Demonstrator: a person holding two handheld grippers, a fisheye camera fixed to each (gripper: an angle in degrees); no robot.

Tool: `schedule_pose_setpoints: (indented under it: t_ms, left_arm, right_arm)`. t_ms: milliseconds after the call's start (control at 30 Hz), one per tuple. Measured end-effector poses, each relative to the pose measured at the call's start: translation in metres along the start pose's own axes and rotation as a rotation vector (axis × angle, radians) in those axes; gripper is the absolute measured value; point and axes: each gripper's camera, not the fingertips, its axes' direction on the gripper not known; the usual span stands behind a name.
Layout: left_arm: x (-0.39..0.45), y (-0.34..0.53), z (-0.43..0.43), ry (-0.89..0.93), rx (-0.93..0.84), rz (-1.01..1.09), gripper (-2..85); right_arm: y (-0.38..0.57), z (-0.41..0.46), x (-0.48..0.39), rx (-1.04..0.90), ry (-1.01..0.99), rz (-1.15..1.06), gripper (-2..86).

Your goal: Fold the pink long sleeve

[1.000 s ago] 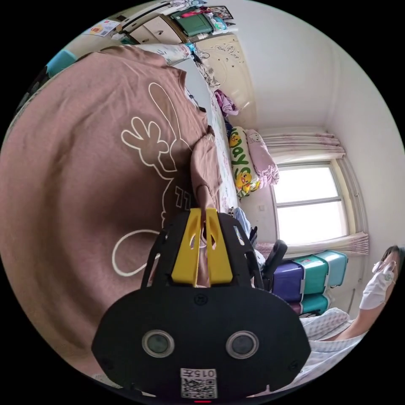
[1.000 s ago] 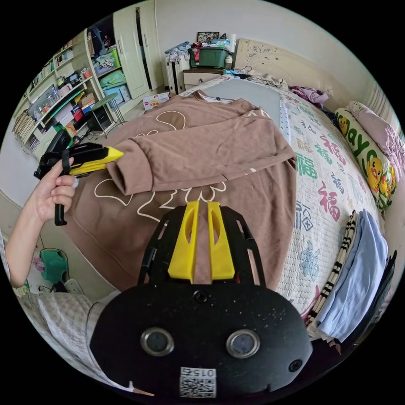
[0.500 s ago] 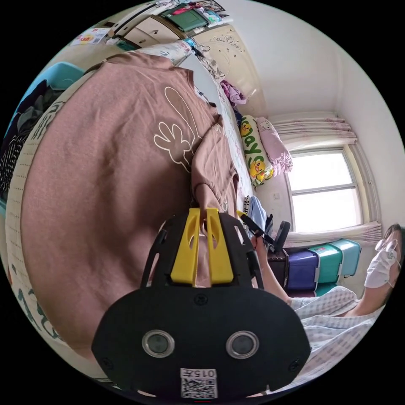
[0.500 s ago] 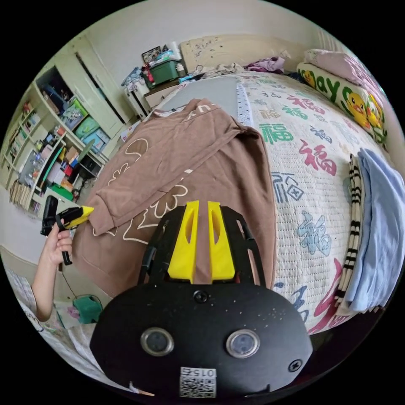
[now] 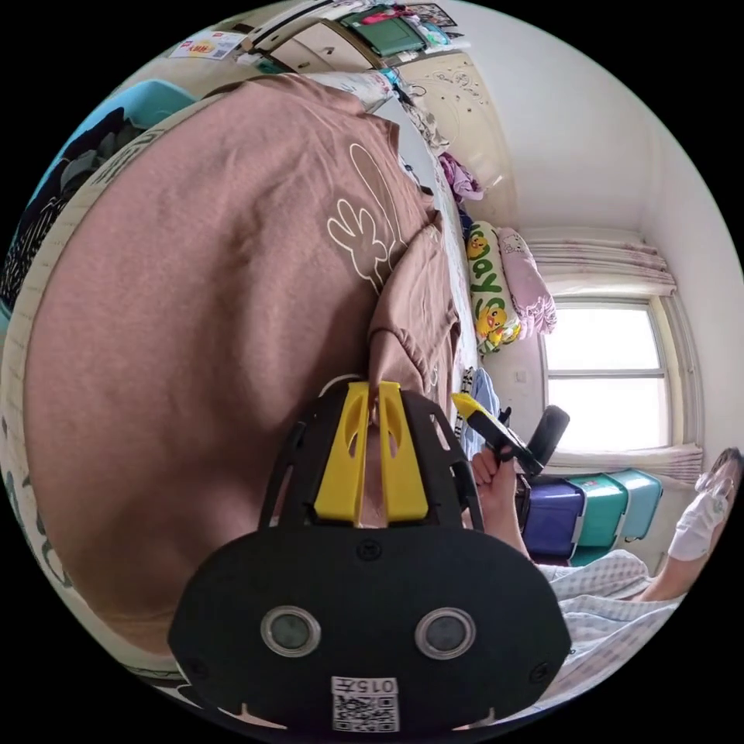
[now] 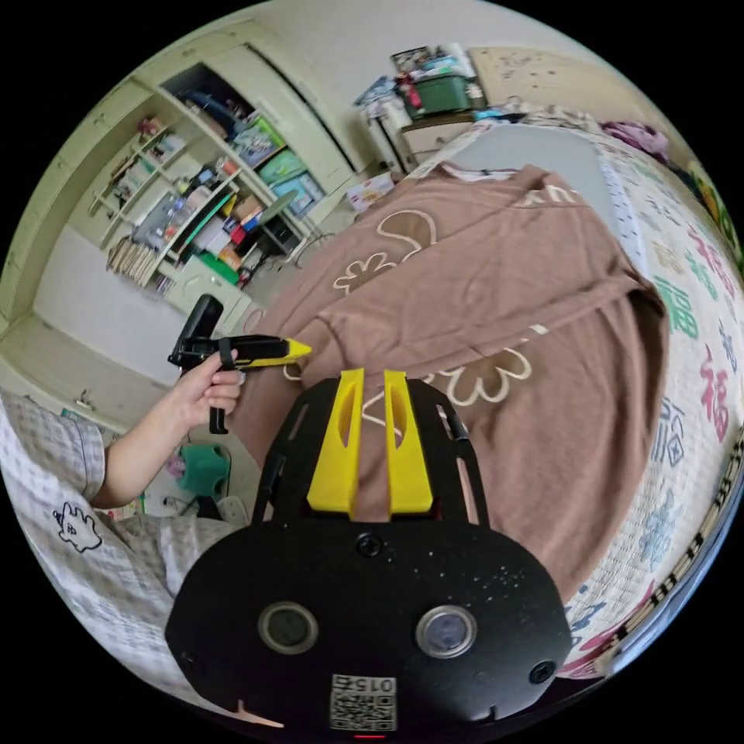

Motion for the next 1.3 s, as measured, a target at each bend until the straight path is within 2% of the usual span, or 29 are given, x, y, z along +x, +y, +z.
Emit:
schedule_pose_setpoints:
  t_ms: [133,267,400,533,600,733,867,1033,1100,1167,1300]
  left_arm:
    - [0.019,0.016,-0.015,-0.093,0.064,0.042,1.1]
    - [0.057,0.027,-0.026,-0.190,0.140,0.160,3.3]
    - [0.087,0.018,-0.001,-0.167,0.099,0.269,4.8]
    - [0.091,0.011,0.028,-0.205,0.048,0.264,3.9]
    - [0.085,0.010,0.047,-0.308,-0.004,0.237,1.1]
    - [0.097,0.020,0.056,-0.385,-0.020,0.312,-0.5]
    - [0.134,0.031,0.081,-0.610,-0.072,0.437,-0.7]
    - [0.128,0.048,0.073,-0.583,-0.079,0.381,-0.6]
    - [0.129,0.081,0.041,-0.507,-0.031,0.426,-0.2]
    - [0.120,0.111,0.005,-0.438,0.034,0.425,0.3]
    - [0.066,0.179,-0.098,-0.324,0.207,0.278,1.2]
  right_arm:
    - [-0.016,0.031,-0.035,-0.070,-0.010,-0.054,5.2]
    - [-0.012,0.070,-0.052,-0.145,0.104,-0.075,4.1]
    - [0.001,0.079,-0.059,-0.167,0.168,-0.138,1.7]
    - [0.014,0.076,-0.051,-0.135,0.127,-0.108,0.5]
    - [0.018,0.075,-0.044,-0.136,0.096,-0.090,-0.1]
    - [0.023,0.076,-0.035,-0.132,0.060,-0.074,-0.4]
    - [0.033,0.077,-0.037,-0.120,0.087,-0.076,-0.5]
    - [0.043,0.067,-0.046,-0.140,0.197,-0.052,-0.5]
    - [0.050,0.040,-0.043,-0.029,0.219,0.058,-0.4]
    - [0.058,0.012,-0.041,0.116,0.136,0.140,-0.4]
    - [0.068,-0.030,-0.059,0.400,0.012,0.258,-0.4]
